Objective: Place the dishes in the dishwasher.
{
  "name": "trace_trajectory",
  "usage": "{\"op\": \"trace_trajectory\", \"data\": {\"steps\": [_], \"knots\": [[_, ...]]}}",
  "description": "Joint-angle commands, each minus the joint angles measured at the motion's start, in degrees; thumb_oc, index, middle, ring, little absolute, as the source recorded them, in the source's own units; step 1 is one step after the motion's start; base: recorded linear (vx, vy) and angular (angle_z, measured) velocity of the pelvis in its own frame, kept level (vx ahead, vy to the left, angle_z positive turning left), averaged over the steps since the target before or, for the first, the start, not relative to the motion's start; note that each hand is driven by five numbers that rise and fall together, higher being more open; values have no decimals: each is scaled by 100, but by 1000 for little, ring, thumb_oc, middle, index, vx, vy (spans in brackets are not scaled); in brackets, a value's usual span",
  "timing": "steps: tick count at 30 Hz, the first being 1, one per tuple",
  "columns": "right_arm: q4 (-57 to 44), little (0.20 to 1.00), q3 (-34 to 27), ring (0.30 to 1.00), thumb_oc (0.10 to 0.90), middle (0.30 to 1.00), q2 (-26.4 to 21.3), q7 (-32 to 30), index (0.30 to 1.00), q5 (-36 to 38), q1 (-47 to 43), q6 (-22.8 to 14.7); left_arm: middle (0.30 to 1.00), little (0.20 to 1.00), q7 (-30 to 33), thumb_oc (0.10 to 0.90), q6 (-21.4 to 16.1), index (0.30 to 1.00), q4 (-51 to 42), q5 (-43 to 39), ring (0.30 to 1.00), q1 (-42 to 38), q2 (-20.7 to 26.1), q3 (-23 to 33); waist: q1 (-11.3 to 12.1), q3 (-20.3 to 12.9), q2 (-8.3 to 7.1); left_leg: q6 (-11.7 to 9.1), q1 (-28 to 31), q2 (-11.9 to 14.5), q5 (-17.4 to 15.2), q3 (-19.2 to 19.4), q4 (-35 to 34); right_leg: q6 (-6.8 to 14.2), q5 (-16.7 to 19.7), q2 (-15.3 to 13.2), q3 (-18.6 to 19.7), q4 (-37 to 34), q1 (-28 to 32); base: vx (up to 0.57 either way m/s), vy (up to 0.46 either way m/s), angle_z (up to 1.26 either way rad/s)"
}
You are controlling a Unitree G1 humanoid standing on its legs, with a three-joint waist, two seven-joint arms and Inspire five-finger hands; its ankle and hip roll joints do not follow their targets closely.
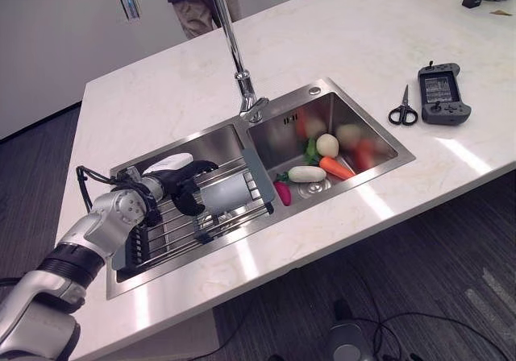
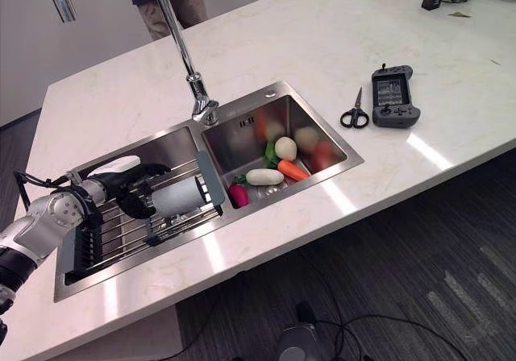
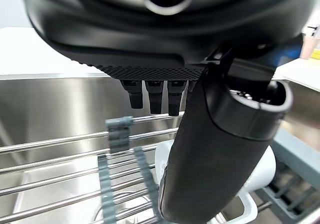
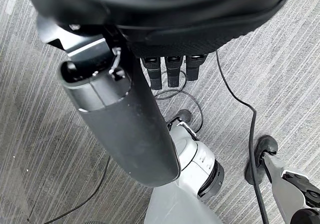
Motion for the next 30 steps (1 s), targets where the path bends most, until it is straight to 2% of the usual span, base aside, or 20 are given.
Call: {"op": "trace_trajectory", "data": {"steps": [1, 7, 11, 21, 30], "knots": [[-226, 900, 50, 900, 800, 900, -133, 15, 900, -56, 320, -183, 900, 900, 316, 800, 45, 900, -121, -264, 900, -319, 208, 930, -106, -220, 0, -59, -566, 397, -774, -860, 820, 496, -1100, -218, -121, 795, 219, 0, 0, 0], [-245, 900, 87, 900, 800, 900, -73, 0, 900, -27, 320, -203, 900, 900, 300, 800, 65, 900, -393, -380, 900, -239, 221, 1062, -58, -225, -28, -54, -558, 403, -772, -898, 820, 476, -1113, -204, -152, 795, 252, 0, 0, 0], [-245, 900, 109, 900, 800, 900, -45, -7, 900, -16, 316, -202, 900, 900, 70, 800, 143, 900, -581, -618, 900, -189, 220, 1121, -23, -230, -54, -51, -557, 413, -770, -912, 820, 469, -1121, -205, -185, 795, 271, 0, 0, 0], [-278, 900, 67, 900, 800, 900, -73, -57, 900, 4, 308, -136, 900, 900, -797, 800, 718, 900, -950, -1033, 900, -245, 328, 997, 31, -210, -26, -54, -576, 394, -750, -950, 820, 459, -1128, -210, -234, 795, 282, 0, 0, 0], [-245, 900, 92, 900, 800, 900, -107, -22, 900, 50, 295, -193, 900, 900, -977, 800, 924, 900, -964, -1390, 900, -335, 424, 881, 53, -217, 3, -58, -589, 384, -734, -954, 820, 469, -1106, -223, -256, 795, 267, 0, 0, 0]]}}
